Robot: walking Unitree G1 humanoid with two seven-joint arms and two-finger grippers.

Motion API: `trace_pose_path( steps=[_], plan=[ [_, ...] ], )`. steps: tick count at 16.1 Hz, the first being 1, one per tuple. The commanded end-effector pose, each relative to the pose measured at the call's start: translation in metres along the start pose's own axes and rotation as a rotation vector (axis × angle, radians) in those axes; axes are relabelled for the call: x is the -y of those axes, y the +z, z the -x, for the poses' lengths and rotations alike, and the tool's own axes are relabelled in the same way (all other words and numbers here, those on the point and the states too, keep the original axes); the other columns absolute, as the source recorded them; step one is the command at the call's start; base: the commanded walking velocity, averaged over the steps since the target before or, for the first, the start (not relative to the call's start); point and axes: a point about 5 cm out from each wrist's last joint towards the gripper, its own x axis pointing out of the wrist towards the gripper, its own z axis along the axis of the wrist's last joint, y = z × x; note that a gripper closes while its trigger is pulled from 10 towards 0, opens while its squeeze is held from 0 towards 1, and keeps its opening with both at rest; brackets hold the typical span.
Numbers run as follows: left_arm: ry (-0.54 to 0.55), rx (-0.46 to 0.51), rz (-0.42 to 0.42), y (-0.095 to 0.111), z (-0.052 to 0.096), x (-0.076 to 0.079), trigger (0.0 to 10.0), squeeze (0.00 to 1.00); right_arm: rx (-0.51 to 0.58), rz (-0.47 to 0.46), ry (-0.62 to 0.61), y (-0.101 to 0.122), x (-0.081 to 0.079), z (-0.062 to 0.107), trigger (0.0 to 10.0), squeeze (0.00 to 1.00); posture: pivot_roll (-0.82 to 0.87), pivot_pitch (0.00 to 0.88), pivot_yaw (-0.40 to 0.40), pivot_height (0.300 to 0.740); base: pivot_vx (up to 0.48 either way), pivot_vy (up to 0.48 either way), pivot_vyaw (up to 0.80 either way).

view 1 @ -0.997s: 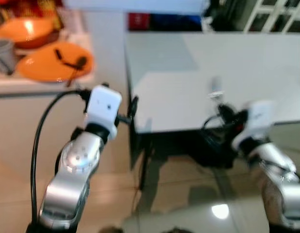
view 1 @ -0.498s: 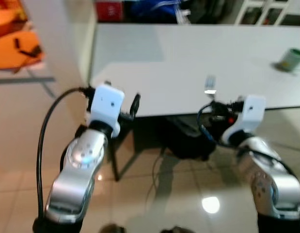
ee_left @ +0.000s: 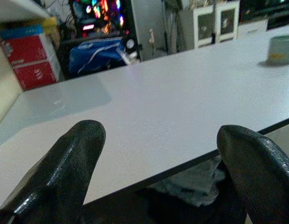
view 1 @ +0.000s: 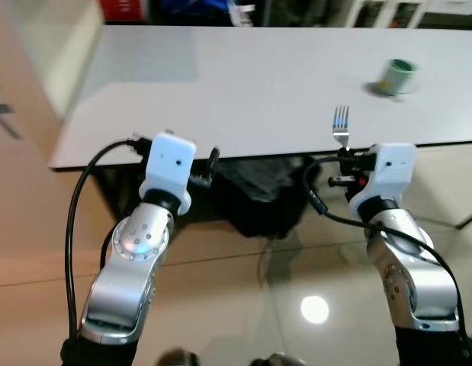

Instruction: Setting the table

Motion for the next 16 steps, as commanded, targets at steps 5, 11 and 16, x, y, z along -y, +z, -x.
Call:
trace_pose_path(
  steps=[5,11,16],
  plan=[
    [0.031,-0.026,-0.027,-0.006,0.002,-0.009,10.0,0.0,0.029,0.026,-0.032,0.004,-0.001,-0.004,10.0,0.0,-0.06,0.106,-0.045,0.74,0.0,-0.48,0.64],
    [0.042,-0.027,-0.024,-0.007,0.002,-0.011,10.0,0.0,-0.007,-0.022,-0.067,-0.001,0.002,-0.005,10.0,0.0,-0.05,0.091,-0.044,0.74,0.0,-0.48,0.0],
    [0.032,-0.041,0.014,-0.007,-0.003,-0.008,10.0,0.0,-0.046,0.018,-0.154,-0.007,0.007,-0.006,10.0,0.0,-0.06,0.091,-0.039,0.74,0.0,-0.144,0.0]
  ],
)
